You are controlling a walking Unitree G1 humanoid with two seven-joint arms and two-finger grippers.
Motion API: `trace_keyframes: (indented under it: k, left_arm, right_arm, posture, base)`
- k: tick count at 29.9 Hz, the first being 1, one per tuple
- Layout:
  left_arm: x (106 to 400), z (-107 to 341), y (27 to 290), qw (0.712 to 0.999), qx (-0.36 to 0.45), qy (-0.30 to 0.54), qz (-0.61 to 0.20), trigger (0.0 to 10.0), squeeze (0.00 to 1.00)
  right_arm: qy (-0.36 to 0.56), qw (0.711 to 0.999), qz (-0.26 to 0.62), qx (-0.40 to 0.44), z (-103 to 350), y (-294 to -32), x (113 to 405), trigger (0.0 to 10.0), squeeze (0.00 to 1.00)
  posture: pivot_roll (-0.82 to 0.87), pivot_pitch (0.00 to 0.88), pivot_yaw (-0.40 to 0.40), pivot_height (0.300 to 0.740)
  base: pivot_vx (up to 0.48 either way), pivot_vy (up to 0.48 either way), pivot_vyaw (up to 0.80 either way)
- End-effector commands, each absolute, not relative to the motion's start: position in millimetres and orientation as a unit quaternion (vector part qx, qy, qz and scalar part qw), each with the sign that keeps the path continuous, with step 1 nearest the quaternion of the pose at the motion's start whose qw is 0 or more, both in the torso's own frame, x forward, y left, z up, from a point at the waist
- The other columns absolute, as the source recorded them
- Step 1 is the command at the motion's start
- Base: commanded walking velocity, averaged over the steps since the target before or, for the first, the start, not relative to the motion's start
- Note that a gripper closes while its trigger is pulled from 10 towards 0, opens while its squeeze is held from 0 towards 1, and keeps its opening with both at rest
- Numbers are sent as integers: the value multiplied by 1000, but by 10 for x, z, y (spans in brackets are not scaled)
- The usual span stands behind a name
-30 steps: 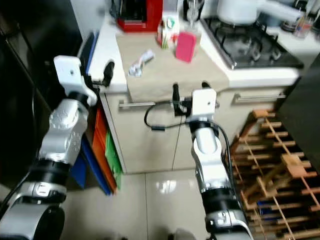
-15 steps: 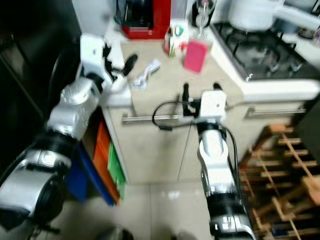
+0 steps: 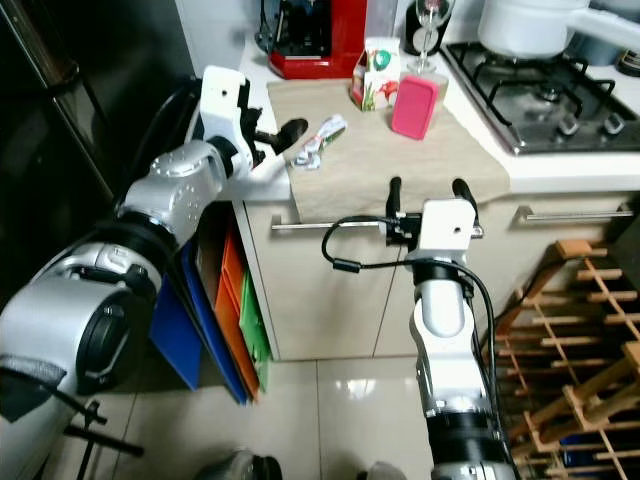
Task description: Restocking fridge
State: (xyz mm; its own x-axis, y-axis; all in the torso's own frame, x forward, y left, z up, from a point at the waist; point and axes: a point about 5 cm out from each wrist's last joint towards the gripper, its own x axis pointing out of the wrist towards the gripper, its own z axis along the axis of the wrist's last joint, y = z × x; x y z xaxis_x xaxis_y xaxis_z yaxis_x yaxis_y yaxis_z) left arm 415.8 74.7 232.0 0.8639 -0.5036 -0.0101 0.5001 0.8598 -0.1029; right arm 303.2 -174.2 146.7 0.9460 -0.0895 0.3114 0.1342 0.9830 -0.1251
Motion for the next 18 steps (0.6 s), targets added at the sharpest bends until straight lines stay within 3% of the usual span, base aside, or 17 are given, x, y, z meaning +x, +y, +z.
trace_keyframes:
  k: [1, 10, 15, 18]
  left_arm:
    - [4161, 2396, 665, 961, -55, 13, -271, 10000, 0]
    - [4125, 2452, 383, 957, -24, 18, -290, 10000, 0]
    - [4168, 2432, 452, 980, 47, 17, -191, 10000, 0]
    - [4184, 2509, 473, 985, 43, -3, -166, 10000, 0]
  right_arm:
    - [-167, 980, -76, -77, 1562, -1835, 3021, 10000, 0]
    - [-163, 980, -74, -90, 1575, -1846, 2906, 10000, 0]
    - [-154, 980, -80, -98, 1560, -1873, 2790, 10000, 0]
    - [-156, 979, -84, -105, 1597, -1928, 2735, 10000, 0]
  posture:
    - [-267, 48, 141, 723]
    - [-299, 73, 135, 723]
    - [-352, 96, 152, 723]
    - [-370, 88, 144, 723]
  base:
    - [0, 0, 0]
    - [0, 0, 0]
    - [0, 0, 0]
    - [0, 0, 0]
